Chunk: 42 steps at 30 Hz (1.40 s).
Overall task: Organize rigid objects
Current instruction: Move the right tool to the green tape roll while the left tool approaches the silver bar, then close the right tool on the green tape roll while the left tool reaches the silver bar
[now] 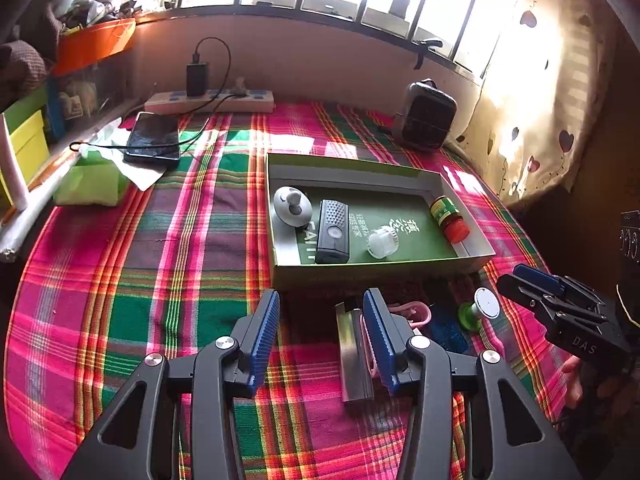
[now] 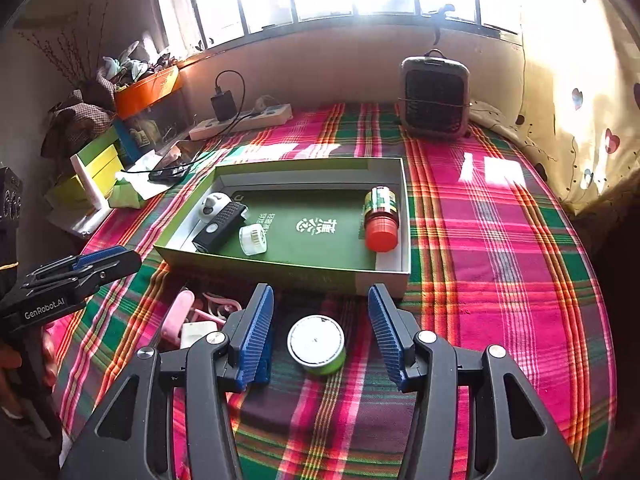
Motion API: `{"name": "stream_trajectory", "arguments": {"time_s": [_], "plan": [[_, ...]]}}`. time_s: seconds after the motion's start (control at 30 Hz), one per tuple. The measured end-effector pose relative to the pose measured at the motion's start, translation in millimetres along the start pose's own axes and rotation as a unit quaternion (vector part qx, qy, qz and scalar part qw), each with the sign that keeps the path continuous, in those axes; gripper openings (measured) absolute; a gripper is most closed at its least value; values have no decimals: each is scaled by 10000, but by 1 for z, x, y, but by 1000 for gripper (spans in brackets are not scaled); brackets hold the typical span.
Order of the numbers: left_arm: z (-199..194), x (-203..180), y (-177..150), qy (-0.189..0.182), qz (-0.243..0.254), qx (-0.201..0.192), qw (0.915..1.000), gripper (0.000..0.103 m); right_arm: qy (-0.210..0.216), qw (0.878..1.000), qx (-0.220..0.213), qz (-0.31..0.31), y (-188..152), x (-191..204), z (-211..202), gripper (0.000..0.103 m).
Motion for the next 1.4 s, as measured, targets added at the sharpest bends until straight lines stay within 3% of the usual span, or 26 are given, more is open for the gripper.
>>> {"name": "stream_trajectory", "arguments": {"time_s": [0.37,0.57,0.67,0.93,1.13,1.4], "plan": [[6,-13,-44,-436,24,412,9982,44,107,9997,211,114,-26,-11,8,57],[14,-14,-58,-441,5,593,9973,44,205,9991,361,130,-26,-6,24,58],[15,-14,-57,-433,-7,609,9972,44,56,9991,421,7,-26,-5,30,58],[20,-15,-53,-250,88,624,9977,44,91,9993,351,88,-23,-12,31,58],[22,-12,-52,116,360,629,9973,44,-9,9994,294,163,-21,-22,30,35],[25,-1,-47,367,372,626,9967,44,16,9993,248,295,-23,-32,27,35]]}}
Point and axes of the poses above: each gripper's, at about its wrist camera, not at the fingertips, and z roughly the way its jaws point, x to its left, y to its top, the point moved 8 cm from there along z, roughly the way its jaws point
